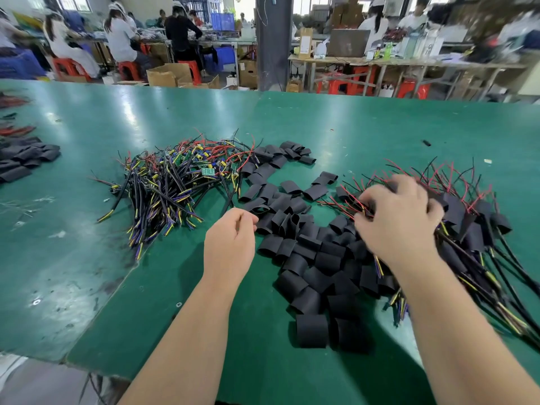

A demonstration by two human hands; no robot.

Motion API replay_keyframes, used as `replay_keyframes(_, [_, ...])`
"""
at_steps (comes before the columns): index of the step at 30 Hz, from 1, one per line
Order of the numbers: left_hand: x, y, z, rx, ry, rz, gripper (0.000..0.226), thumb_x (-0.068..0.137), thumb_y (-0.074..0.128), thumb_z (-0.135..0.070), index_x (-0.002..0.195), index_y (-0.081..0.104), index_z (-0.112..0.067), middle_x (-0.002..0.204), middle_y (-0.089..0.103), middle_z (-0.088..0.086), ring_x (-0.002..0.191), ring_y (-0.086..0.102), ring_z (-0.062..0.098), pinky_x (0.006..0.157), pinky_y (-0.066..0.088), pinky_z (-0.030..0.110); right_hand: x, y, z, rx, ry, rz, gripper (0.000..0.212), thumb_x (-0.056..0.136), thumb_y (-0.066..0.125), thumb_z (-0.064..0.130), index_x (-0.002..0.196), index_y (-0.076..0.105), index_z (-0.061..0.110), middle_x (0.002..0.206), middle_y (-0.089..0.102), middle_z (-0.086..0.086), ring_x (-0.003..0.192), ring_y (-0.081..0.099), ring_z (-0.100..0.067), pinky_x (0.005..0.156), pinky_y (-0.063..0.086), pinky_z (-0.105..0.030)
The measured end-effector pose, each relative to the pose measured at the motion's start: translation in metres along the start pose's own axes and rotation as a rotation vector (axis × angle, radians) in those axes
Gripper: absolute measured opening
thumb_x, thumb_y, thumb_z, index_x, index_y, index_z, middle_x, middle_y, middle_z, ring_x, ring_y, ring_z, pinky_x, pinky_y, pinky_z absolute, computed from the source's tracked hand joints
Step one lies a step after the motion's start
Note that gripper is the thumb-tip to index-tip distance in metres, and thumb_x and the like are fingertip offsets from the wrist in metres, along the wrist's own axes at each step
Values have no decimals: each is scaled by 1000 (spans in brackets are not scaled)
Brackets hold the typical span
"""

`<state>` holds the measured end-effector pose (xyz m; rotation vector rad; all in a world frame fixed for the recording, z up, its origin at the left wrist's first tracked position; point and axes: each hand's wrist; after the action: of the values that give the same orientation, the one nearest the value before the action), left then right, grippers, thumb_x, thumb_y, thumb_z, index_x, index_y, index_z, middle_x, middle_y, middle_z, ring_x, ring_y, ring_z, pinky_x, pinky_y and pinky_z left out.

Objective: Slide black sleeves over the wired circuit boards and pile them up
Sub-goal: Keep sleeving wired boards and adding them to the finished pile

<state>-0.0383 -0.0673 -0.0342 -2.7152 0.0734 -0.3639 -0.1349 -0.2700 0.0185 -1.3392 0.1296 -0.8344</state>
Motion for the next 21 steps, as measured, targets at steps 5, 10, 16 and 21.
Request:
replay_keyframes(5, [-1,-1,0,23,20,-14,28,96,41,-23,79,60,-33,72,65,-11,48,47,2,52,35,26,-1,19,-17,-130,150,242,43,81,71,26,119,52,32,160,-14,-7,146,-15,-33,105,8,-72])
replay_keyframes(10, [-8,-2,-12,121,234,-100,21,95,47,-19,90,66,-23,84,62,-9,81,55,19,78,44,40,2,11,-35,30,115,198,44,83,65,10,121,57,31,161,1,-2,148,-4,-21,103,21,-61])
replay_keyframes(16, [-43,34,-57,384,684,264,23,83,54,-40,99,65,-27,99,62,-9,98,54,18,85,36,37,5,2,-42,169,110,145,45,85,59,-1,121,60,26,159,20,-4,145,14,-22,98,27,-54])
replay_keyframes(21, [-67,95,-78,655,702,543,60,77,57,-62,116,50,-17,120,53,1,115,45,25,94,32,42,5,0,-45,237,94,126,45,84,58,-6,120,62,21,157,26,-5,144,20,-22,102,31,-52])
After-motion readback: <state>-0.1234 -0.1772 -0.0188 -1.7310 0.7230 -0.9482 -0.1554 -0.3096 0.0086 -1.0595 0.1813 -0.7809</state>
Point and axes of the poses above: each hand's wrist, its own x-axis towards the middle knuckle, its own y-axis out of the palm, z = x × y
